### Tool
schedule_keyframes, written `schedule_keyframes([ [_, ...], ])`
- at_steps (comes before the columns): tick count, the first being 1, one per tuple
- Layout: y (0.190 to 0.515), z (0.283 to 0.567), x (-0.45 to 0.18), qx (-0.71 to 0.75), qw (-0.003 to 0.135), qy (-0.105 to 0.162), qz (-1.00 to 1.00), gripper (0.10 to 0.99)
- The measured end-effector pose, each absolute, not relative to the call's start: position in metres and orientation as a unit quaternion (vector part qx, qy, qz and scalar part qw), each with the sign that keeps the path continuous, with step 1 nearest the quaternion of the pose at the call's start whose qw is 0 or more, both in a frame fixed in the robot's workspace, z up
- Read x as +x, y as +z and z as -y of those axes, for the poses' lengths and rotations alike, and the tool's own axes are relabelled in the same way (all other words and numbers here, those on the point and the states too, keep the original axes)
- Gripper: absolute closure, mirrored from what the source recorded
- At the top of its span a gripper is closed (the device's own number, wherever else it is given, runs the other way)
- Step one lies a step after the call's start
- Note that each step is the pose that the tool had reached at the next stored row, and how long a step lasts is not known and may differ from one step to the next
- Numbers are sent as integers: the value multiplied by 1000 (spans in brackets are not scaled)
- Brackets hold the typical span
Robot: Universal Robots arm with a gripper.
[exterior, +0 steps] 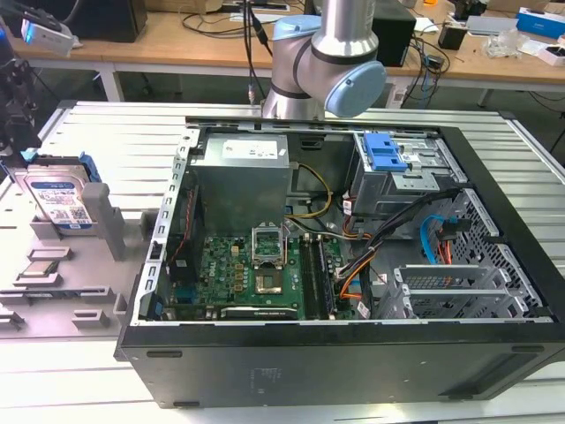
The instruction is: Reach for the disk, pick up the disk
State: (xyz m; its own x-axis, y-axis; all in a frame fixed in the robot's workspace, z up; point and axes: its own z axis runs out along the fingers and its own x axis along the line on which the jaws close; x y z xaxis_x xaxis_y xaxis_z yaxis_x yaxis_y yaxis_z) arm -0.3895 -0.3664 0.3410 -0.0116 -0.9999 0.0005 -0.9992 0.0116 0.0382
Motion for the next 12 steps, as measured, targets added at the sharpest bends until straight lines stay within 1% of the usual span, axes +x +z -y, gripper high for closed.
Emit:
schedule_keyframes([
  [6,331,364,-390,704,14,-13,710,604],
  [12,336,362,-390,708,13,-13,706,604],
])
